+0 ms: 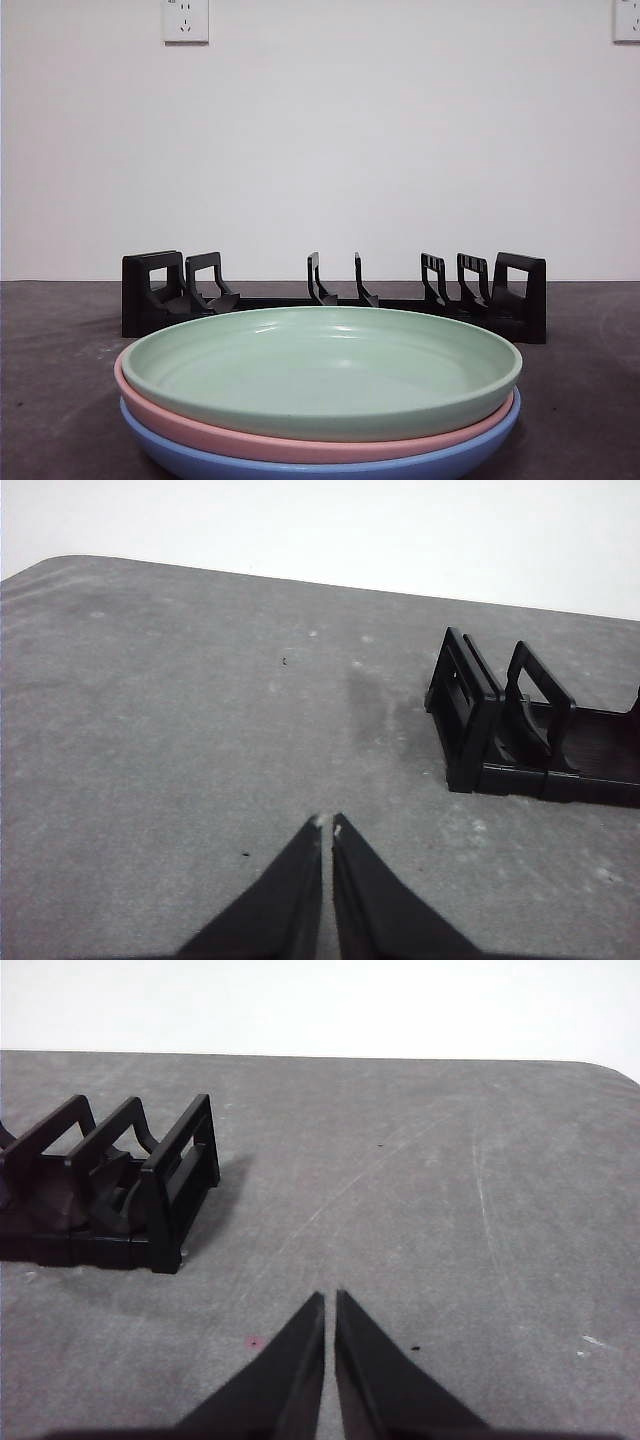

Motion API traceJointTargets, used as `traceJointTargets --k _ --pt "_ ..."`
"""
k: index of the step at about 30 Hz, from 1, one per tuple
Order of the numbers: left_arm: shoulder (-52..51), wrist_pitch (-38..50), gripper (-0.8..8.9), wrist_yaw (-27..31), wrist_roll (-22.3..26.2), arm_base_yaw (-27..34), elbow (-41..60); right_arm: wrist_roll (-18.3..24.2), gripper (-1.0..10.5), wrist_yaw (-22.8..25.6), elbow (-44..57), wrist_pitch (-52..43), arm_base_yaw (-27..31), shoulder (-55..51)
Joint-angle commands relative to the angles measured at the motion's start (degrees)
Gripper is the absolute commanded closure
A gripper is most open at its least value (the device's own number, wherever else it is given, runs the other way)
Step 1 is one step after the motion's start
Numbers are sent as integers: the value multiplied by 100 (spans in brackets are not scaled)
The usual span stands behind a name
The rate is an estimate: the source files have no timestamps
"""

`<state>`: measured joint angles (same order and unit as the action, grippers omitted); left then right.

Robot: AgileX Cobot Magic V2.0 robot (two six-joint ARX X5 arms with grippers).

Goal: Place the plate

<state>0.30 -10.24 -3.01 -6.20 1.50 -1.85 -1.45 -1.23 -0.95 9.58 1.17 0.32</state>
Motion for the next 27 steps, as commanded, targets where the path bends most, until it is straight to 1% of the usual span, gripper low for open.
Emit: traceJointTargets --k 1,27 --pt "-11 -39 799 13 -28 9 114 42 928 17 31 -66 4 -11" --pt "-11 -37 798 4 -31 -50 114 44 928 20 31 -61 13 -11"
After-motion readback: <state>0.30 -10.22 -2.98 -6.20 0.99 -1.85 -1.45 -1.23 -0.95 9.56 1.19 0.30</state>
